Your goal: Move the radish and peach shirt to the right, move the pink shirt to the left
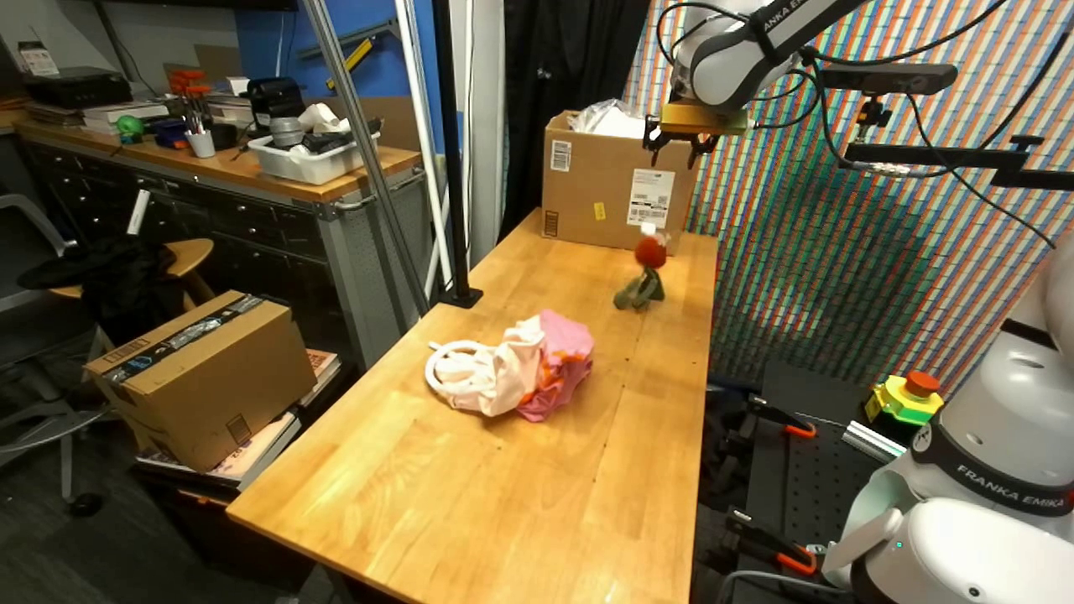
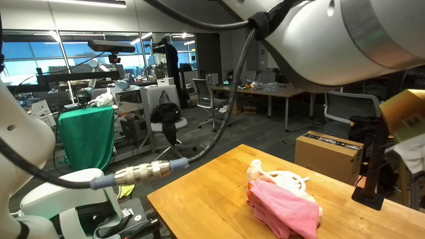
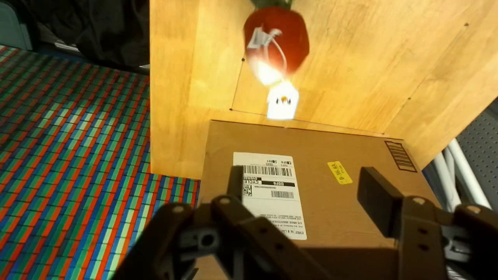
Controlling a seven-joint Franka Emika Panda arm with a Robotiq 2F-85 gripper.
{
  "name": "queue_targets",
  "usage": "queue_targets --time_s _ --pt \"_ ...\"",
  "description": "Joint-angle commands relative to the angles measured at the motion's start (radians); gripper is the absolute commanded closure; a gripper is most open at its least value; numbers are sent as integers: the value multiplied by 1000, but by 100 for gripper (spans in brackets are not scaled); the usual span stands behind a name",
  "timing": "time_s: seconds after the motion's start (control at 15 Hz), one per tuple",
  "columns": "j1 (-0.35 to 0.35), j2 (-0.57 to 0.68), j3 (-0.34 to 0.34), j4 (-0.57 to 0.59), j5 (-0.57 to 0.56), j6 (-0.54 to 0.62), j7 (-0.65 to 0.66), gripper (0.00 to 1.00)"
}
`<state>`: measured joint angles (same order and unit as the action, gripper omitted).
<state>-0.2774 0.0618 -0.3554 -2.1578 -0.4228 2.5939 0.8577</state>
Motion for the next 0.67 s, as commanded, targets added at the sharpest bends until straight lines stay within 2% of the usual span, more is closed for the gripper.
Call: queue_targets --time_s 0.0,0.27,0.33,0.6 --pt "2 -48 1 -44 -47 0 20 0" --pt "0 -63 9 -64 -67 -14 -9 0" --pt "28 -44 40 -12 -44 -61 -29 0" --pt "95 -105 138 -74 42 -155 -171 0"
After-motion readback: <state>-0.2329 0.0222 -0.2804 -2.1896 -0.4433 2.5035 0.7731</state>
